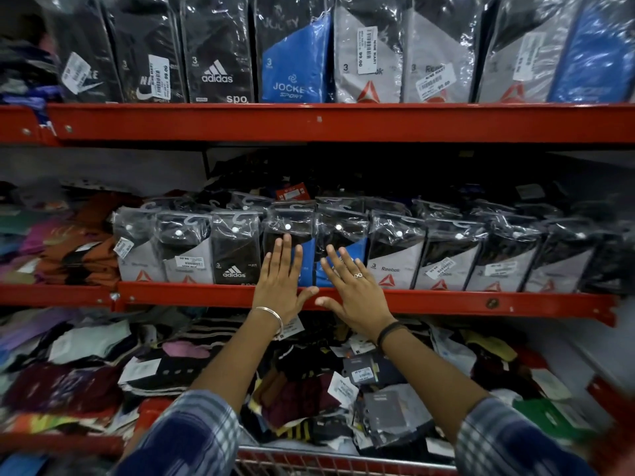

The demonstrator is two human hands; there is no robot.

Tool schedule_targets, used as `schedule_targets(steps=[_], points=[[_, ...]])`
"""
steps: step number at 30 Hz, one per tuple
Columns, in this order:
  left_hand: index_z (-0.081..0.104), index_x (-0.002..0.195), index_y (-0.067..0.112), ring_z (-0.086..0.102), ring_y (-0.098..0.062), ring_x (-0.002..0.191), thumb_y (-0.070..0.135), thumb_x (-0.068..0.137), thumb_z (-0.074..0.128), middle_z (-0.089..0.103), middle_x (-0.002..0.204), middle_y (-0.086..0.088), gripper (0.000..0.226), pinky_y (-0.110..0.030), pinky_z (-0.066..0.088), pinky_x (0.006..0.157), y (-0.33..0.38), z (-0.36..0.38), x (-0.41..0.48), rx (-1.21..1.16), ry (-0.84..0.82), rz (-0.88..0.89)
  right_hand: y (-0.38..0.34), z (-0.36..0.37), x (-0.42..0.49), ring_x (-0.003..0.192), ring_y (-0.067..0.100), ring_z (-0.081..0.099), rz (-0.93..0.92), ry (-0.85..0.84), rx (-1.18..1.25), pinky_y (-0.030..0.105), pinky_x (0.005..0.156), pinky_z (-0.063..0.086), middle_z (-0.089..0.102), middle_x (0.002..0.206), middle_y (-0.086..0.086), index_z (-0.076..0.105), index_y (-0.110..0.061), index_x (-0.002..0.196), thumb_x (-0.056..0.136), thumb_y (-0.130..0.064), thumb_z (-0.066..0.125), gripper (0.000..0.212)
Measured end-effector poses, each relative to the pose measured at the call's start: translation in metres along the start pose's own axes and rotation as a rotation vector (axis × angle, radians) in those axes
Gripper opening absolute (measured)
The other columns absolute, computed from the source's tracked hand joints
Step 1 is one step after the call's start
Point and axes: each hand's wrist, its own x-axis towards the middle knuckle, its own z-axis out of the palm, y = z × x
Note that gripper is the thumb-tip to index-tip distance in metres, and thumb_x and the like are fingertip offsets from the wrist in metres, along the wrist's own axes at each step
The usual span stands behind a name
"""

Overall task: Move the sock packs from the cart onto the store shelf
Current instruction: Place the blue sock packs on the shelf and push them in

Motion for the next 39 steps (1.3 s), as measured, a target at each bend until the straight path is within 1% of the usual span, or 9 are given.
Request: schedule_targets(steps=[4,9,11,14,19,23,28,35,39], points=[[-0.012,0.143,0.006,-0.022,-0.025,0.138,0.07,0.085,0.001,-0.037,0.146,-0.011,0.087,-0.042,-0.004,0.115,0.028,-0.01,-0.016,-0.026,0.021,-0.034,0.015,-0.019,-0.025,0.143,0.017,0.014,-0.055,0.054,0.03,0.035,0.115,0.011,0.019,0.156,0.004,0.024,-0.015,0.145,0.089,-0.067,0.009,0.078],[-0.007,0.145,0.014,-0.019,-0.023,0.14,0.059,0.092,0.006,-0.032,0.15,-0.002,0.071,-0.041,-0.009,0.113,0.084,-0.017,-0.016,-0.041,0.078,0.127,0.072,-0.027,-0.077,0.14,0.019,0.015,0.092,0.111,-0.045,0.038,0.115,0.002,0.03,0.151,0.008,0.028,-0.012,0.143,0.096,-0.054,0.011,0.065],[-0.006,0.145,0.018,-0.018,-0.023,0.14,0.055,0.093,0.016,-0.031,0.15,0.001,0.067,-0.044,-0.007,0.114,0.109,-0.018,-0.005,-0.036,0.09,0.218,0.103,-0.028,-0.096,0.142,0.018,0.008,0.156,0.123,-0.092,0.039,0.115,0.0,0.021,0.154,0.005,0.026,-0.013,0.144,0.097,-0.052,0.01,0.063],[-0.001,0.146,0.023,-0.019,-0.023,0.14,0.051,0.092,0.025,-0.031,0.15,0.005,0.066,-0.048,-0.004,0.113,0.143,-0.015,0.012,-0.036,0.097,0.319,0.149,-0.027,-0.118,0.144,0.016,-0.007,0.219,0.164,-0.162,0.039,0.116,-0.003,-0.014,0.157,-0.005,0.007,-0.019,0.149,0.097,-0.05,0.011,0.06],[0.0,0.146,0.024,-0.017,-0.02,0.14,0.049,0.093,0.026,-0.029,0.15,0.007,0.064,-0.045,-0.006,0.113,0.189,-0.002,0.036,-0.016,0.091,0.455,0.2,-0.023,-0.125,0.144,0.015,-0.01,0.179,0.187,-0.229,0.041,0.116,-0.003,-0.019,0.156,-0.006,0.0,-0.02,0.148,0.098,-0.05,0.01,0.059],[0.005,0.146,0.022,-0.018,-0.019,0.14,0.048,0.092,0.025,-0.03,0.15,0.005,0.063,-0.041,-0.016,0.112,0.204,0.012,0.051,0.06,0.075,0.433,0.221,-0.017,-0.117,0.144,0.016,-0.01,0.105,0.153,-0.23,0.037,0.117,-0.01,-0.019,0.156,-0.006,0.001,-0.02,0.148,0.096,-0.056,0.013,0.065],[-0.003,0.146,0.024,-0.02,-0.019,0.14,0.054,0.092,0.021,-0.03,0.15,0.003,0.066,-0.042,-0.011,0.112,0.208,0.026,0.056,0.087,0.105,0.365,0.227,-0.005,-0.109,0.142,0.015,-0.016,0.094,0.189,-0.229,0.037,0.115,-0.017,-0.025,0.154,-0.004,-0.006,-0.018,0.147,0.093,-0.062,0.008,0.072],[-0.003,0.146,0.023,-0.018,-0.019,0.14,0.057,0.091,0.02,-0.03,0.15,0.004,0.068,-0.042,-0.01,0.112,0.212,0.027,0.057,0.077,0.096,0.356,0.232,-0.002,-0.107,0.142,0.014,-0.017,0.038,0.184,-0.191,0.037,0.115,-0.013,-0.03,0.152,-0.004,-0.011,-0.017,0.146,0.09,-0.066,0.005,0.076],[-0.002,0.146,0.021,-0.012,-0.02,0.141,0.055,0.091,0.024,-0.032,0.149,0.005,0.07,-0.043,-0.006,0.113,0.213,0.015,0.05,0.059,0.057,0.379,0.226,-0.016,-0.114,0.143,0.015,-0.013,0.012,0.153,-0.173,0.037,0.116,-0.011,-0.024,0.154,-0.003,-0.004,-0.016,0.147,0.092,-0.063,0.006,0.074]])
